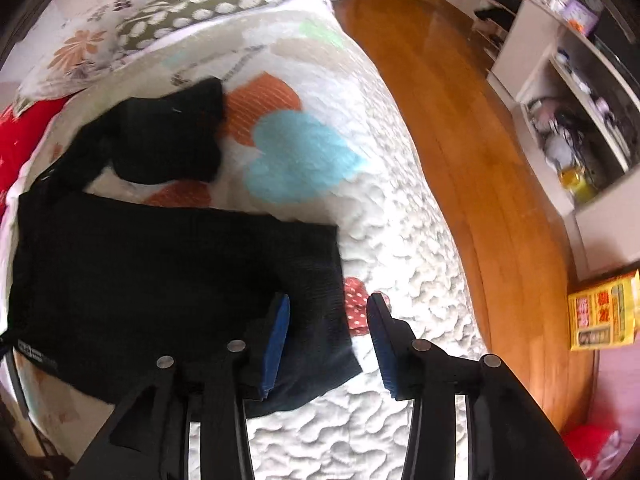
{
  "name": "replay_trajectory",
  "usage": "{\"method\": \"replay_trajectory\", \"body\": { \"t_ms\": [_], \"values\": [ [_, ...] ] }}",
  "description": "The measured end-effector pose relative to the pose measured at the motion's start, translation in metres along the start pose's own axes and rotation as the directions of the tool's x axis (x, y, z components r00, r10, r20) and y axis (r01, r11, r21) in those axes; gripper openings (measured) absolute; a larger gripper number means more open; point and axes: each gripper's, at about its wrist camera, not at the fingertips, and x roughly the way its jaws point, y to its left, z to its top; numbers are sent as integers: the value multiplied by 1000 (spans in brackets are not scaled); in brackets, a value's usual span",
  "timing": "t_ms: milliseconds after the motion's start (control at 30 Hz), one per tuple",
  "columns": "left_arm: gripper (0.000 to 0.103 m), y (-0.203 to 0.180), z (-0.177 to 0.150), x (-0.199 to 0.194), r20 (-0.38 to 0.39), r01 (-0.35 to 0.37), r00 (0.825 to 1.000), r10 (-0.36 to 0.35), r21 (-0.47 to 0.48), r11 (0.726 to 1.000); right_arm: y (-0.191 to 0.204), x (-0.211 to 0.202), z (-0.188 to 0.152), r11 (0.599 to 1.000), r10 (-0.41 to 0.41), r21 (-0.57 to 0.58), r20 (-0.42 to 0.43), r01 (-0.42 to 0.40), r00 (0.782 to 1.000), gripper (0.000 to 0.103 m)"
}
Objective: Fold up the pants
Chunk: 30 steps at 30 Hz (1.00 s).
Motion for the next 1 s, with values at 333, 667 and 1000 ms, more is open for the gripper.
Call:
{"method": "replay_trajectory", "body": {
  "t_ms": [333,667,1000],
  "values": [
    [56,19,7,-2,20,-4,1000,5,-51,999,129,-13,19,910,380,-154,-56,-384,923,47],
    [63,5,-26,5,0,104,994,-105,-153,983,322,5,46,750,536,-352,-174,-560,826,49],
    [71,9,-24,31,63,193,981,-183,-282,940,456,58,29,670,426,-465,-398,-578,813,72]
  ]
}}
